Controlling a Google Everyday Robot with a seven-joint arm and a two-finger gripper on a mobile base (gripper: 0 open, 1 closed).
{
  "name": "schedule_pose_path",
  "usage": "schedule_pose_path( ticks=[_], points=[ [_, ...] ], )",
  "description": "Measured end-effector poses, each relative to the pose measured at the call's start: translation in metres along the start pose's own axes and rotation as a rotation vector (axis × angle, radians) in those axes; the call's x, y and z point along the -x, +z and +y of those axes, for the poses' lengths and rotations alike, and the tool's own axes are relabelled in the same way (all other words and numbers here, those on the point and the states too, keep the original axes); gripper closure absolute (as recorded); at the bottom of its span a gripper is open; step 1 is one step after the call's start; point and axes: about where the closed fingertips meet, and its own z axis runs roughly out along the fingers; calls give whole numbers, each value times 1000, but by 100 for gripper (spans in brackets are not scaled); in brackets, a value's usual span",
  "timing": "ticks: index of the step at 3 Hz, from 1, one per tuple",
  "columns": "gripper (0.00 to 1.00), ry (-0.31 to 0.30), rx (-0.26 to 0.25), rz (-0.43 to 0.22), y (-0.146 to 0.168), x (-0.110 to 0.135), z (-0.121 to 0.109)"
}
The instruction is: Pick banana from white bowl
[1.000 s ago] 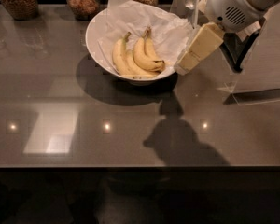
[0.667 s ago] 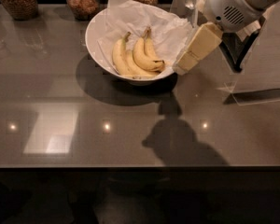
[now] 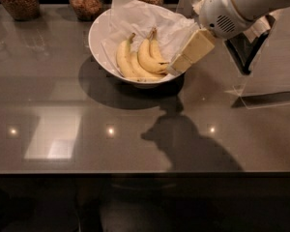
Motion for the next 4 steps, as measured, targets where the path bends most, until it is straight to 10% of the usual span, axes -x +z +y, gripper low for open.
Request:
schedule_pose_path(
  ticks=[1,4],
  points=[
    [0,-3,-15,-56,41,17,-8],
    [58,-66,8,-63,116,45,2]
  ],
)
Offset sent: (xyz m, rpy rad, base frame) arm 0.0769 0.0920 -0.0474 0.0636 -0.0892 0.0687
